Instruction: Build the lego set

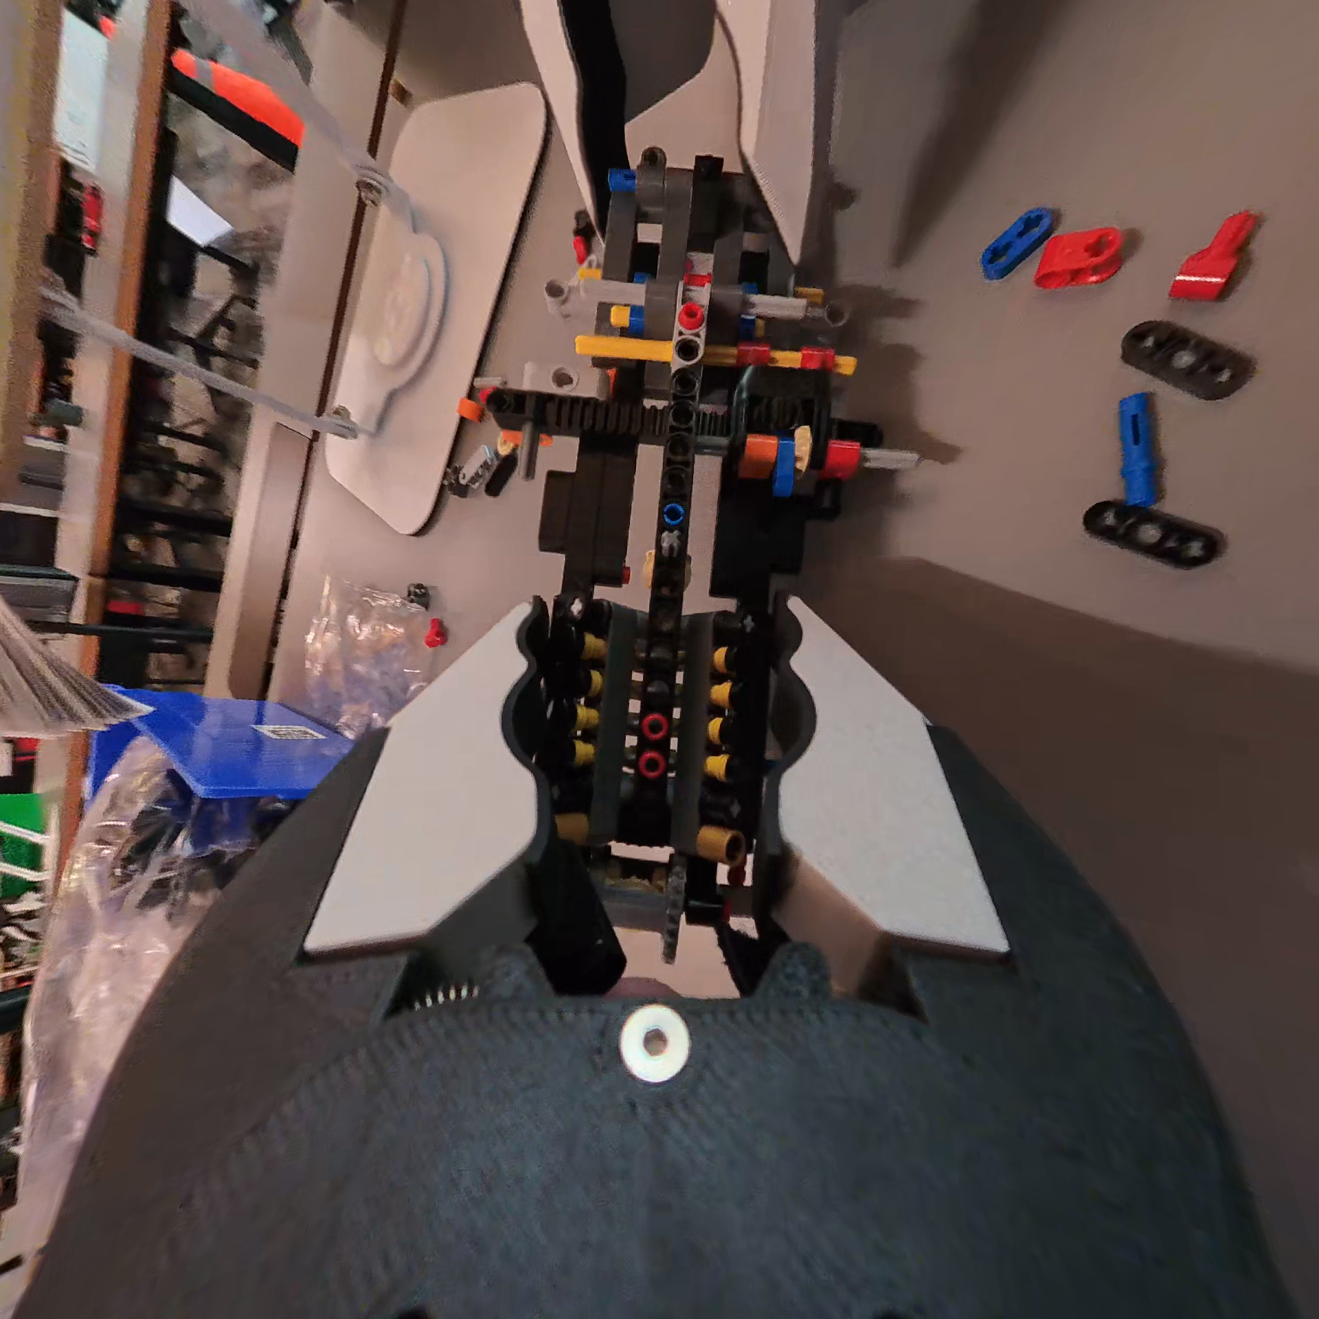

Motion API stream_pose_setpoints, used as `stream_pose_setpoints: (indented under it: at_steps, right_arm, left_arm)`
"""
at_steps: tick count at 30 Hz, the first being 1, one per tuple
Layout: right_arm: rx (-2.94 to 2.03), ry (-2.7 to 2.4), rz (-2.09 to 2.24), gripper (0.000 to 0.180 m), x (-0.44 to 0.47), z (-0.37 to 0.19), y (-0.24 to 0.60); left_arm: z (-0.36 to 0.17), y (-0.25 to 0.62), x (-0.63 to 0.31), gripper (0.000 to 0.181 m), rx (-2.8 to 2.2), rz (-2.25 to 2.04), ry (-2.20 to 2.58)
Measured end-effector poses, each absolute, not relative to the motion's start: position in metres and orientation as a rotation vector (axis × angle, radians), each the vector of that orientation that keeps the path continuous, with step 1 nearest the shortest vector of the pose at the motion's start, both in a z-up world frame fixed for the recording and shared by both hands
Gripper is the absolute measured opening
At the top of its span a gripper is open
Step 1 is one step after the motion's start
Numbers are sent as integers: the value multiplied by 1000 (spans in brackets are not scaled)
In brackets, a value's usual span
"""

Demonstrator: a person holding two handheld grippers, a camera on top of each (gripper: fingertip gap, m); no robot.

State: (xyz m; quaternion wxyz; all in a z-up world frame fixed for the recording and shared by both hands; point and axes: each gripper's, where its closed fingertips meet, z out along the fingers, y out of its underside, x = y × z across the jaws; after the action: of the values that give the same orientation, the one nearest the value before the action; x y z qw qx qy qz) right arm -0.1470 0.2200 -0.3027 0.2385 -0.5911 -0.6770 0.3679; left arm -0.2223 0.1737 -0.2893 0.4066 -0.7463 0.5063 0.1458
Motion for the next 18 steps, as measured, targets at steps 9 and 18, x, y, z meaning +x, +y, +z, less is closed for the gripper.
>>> stream_pose_setpoints:
  at_steps: [9, 18]
  right_arm:
    - [-1607, -1789, 1059, 66, -147, -291, 219]
    - [-1560, -1718, 930, 73, -139, -273, 231]
  left_arm:
    - [-280, 175, -219, 61, -1774, 458, 1308]
    - [-278, 176, -226, 61, -1989, 179, 1096]
